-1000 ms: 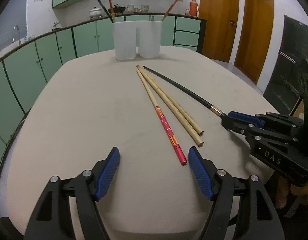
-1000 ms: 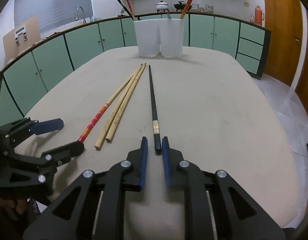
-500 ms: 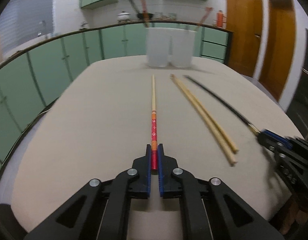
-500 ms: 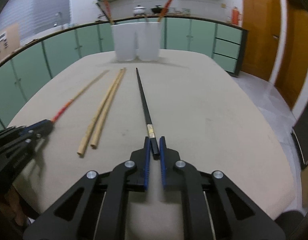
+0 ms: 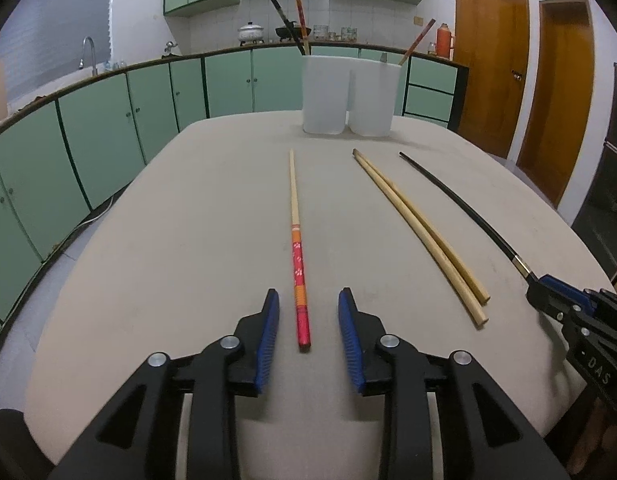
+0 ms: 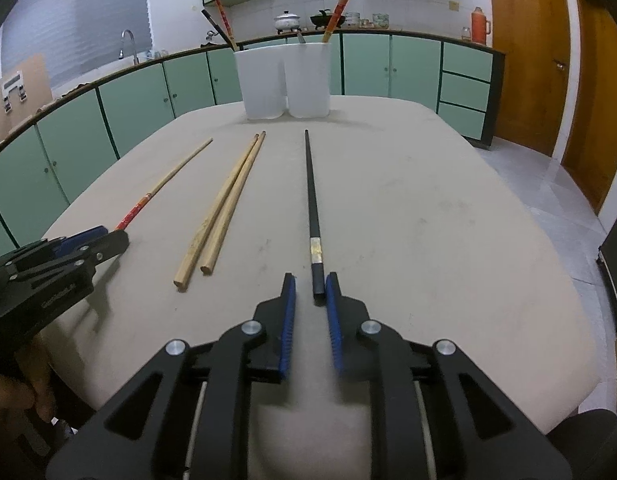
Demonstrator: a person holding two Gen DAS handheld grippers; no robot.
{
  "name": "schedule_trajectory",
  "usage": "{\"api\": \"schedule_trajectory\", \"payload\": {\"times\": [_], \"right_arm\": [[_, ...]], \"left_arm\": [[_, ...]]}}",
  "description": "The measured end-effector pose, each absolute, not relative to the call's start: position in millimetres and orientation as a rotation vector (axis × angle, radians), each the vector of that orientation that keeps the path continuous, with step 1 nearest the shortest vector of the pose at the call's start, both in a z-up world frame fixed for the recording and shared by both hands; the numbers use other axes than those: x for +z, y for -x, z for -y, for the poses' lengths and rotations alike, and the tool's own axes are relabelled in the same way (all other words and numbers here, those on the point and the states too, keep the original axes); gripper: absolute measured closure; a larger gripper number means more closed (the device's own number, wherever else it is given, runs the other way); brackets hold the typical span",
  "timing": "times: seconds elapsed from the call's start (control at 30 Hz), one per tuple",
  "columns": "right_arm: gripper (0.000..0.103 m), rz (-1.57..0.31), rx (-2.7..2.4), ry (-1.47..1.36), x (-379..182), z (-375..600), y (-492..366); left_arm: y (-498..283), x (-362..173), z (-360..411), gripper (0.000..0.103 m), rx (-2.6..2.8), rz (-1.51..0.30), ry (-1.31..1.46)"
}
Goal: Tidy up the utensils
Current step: 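Grasp the red-patterned chopstick with the left tool, then lift the red-patterned chopstick with the left tool while the right tool lifts the black one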
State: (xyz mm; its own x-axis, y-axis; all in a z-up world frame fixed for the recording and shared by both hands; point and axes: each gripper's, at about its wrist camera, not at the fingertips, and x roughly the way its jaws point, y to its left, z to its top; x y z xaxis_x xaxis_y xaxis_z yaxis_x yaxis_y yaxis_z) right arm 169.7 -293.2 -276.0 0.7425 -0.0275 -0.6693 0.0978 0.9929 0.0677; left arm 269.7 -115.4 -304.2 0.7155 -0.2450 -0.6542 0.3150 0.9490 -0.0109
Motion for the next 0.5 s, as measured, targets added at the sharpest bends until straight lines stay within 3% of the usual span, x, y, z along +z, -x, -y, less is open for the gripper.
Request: {"api": "schedule_trajectory", "payload": {"times": [0.03, 0.07, 0.2, 0.5], "right_arm": [[0.086, -0.732, -0.066, -0.097, -276, 292, -170], [0.089, -0.732, -0.065, -0.096, -276, 293, -171], [0.097, -0.741, -0.053, -0.103, -275, 295, -169], [0.097, -0.719, -0.032, -0.119, -250, 294, -159]], "left_arm": [[-271, -305, 116, 0.091, -0.315, -0.707, -0.103], [-272, -305, 116, 0.095, -0.315, -0.710, -0.105], [-275, -299, 115, 0.097, -0.316, -0.759, -0.073], [-265, -265, 105, 0.097, -0.317, -0.835, -0.032]]}}
